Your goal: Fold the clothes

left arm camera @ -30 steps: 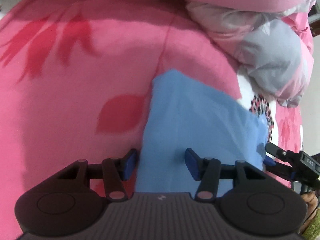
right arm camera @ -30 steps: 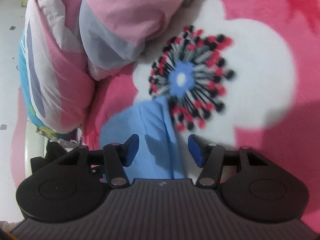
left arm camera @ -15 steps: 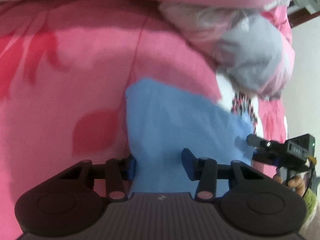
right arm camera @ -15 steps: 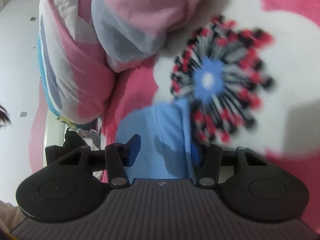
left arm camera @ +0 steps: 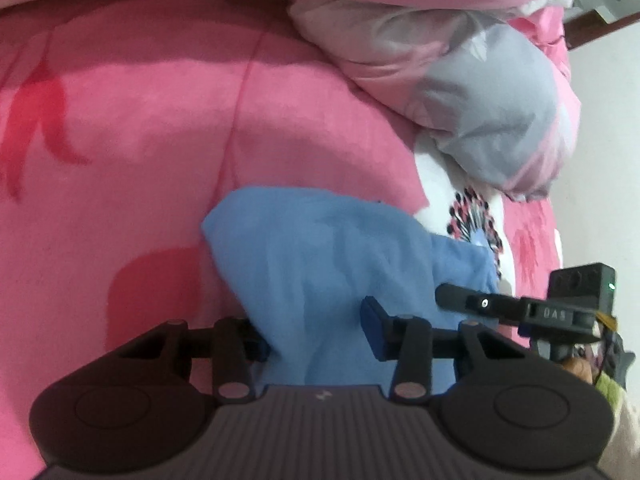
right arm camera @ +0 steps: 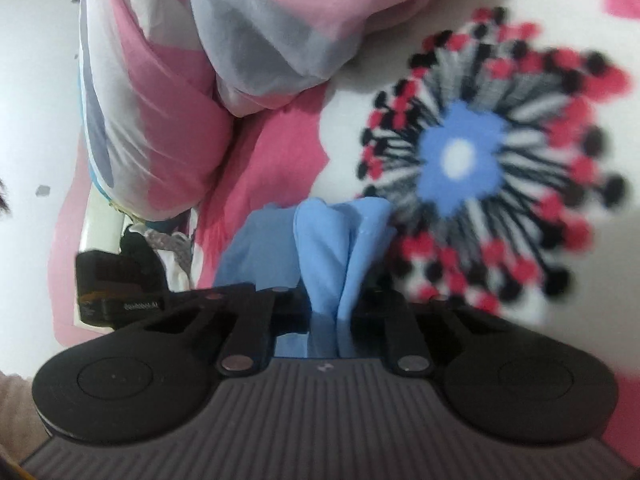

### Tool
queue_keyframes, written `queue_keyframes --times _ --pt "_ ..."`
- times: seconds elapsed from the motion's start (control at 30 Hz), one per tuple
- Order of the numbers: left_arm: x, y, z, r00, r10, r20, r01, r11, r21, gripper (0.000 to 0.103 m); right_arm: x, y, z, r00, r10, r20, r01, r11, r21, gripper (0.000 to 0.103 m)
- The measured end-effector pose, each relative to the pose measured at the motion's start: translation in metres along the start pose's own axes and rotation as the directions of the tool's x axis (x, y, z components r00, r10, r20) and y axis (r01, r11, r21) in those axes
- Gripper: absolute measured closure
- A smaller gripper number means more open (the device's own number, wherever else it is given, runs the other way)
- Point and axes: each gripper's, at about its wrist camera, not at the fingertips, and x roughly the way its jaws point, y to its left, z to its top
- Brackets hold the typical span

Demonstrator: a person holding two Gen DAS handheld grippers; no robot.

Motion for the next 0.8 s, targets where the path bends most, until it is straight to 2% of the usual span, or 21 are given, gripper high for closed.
queue_keyframes --times 0.03,0.07,0.13,0.23,0.43,0.67,0.8 --pt "-0.001 -0.004 -0.002 1.000 0.027 0.012 -0.027 1.000 0.010 0.068 0.001 0.005 0.000 1.000 -0.009 0.006 0.009 1.000 -0.012 0.092" --pt "-0.004 -0.008 -0.004 0.998 0.055 0.025 -0.056 0.998 0.022 0.081 0.001 0.010 -0.001 1.000 -0.018 0.012 0.019 1.000 -0.023 0.092" --pt "-0.013 -0.013 -0.011 0.995 0.089 0.055 -0.090 0.996 0.016 0.093 -0.006 0.021 -0.007 0.999 -0.026 0.039 0.027 0.999 -0.037 0.093" --pt "-0.030 -0.027 -0.020 0.987 0.124 0.106 -0.126 0.992 0.010 0.093 -0.024 0.045 -0.019 0.995 -0.031 0.092 0.036 0.998 -0.060 0.093" --pt "-0.075 -0.071 -0.043 0.967 0.169 0.192 -0.187 0.979 0.078 0.093 -0.059 0.099 -0.046 0.987 -0.052 0.155 0.074 0.987 -0.141 0.093" --pt "-0.151 -0.115 -0.095 0.943 0.206 0.262 -0.243 0.962 0.120 0.093 -0.127 0.147 -0.092 0.981 -0.018 0.192 0.052 0.983 -0.175 0.093" --pt "-0.200 -0.141 -0.131 0.934 0.218 0.284 -0.257 0.961 0.106 0.093 -0.155 0.177 -0.119 0.981 0.008 0.195 0.031 0.980 -0.196 0.093"
